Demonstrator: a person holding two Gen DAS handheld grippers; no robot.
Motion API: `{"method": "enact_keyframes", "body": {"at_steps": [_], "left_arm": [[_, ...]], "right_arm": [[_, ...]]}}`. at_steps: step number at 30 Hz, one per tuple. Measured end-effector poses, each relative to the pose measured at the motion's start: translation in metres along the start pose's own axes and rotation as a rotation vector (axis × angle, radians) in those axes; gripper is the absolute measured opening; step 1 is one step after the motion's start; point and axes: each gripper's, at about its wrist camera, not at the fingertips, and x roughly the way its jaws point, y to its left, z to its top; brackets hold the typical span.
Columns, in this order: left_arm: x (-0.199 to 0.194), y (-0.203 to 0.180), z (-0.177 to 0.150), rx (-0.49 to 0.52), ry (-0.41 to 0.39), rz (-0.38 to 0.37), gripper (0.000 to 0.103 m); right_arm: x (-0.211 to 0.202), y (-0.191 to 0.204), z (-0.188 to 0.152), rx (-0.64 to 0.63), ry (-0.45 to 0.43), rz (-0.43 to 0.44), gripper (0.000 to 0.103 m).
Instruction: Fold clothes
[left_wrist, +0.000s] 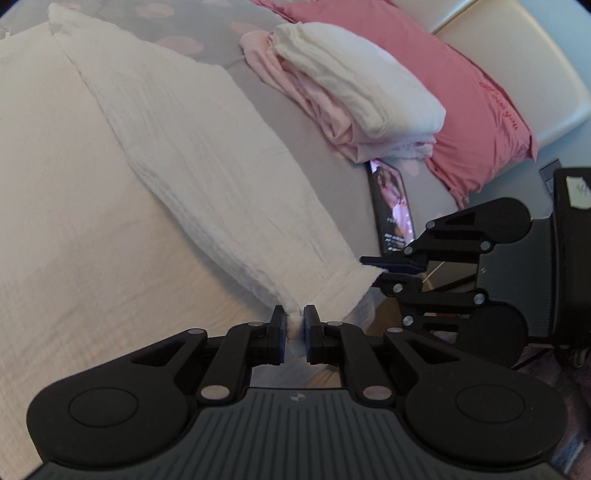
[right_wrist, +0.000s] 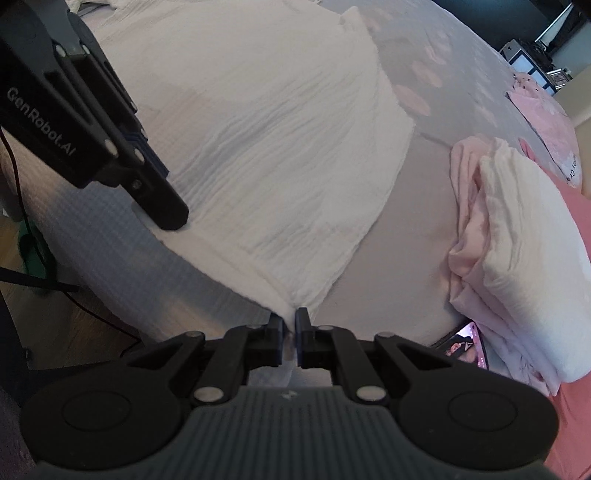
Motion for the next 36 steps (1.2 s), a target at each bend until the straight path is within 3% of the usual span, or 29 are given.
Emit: {"method": "enact_keyframes", "body": {"at_steps": [8,11,17,23,29,36], "left_arm": [[0.012,0.012,-0.01,-0.051,0.005,0.012,0.008],[0.005,0.016,-0.013,-0.064,0.005,0.032,0.01],[-0.007,0.025,-0.021,-0.089,0.006,0.072,0.03],[-0.052,0.036,-0.035,-0.11,-0.053,0.119,0.039],[-0.115,0.066,-0.061,-0.155,-0.148,0.247,0.04],[-0.193,0.138,-0.095,-0.299,-0.252,0.452,0.042]], "right_arm": [[0.022,0.0,-0.007,0.005,0.063,0.017,0.01],[0.021,0.003,-0.008,0.0,0.062,0.019,0.016],[0.004,0.018,0.0,-0.059,0.039,0.006,0.037],[-0.021,0.043,0.016,-0.149,-0.021,0.021,0.044],[-0.035,0.071,0.042,-0.248,-0.075,0.036,0.046],[-0.03,0.091,0.09,-0.305,-0.113,0.079,0.047]]}}
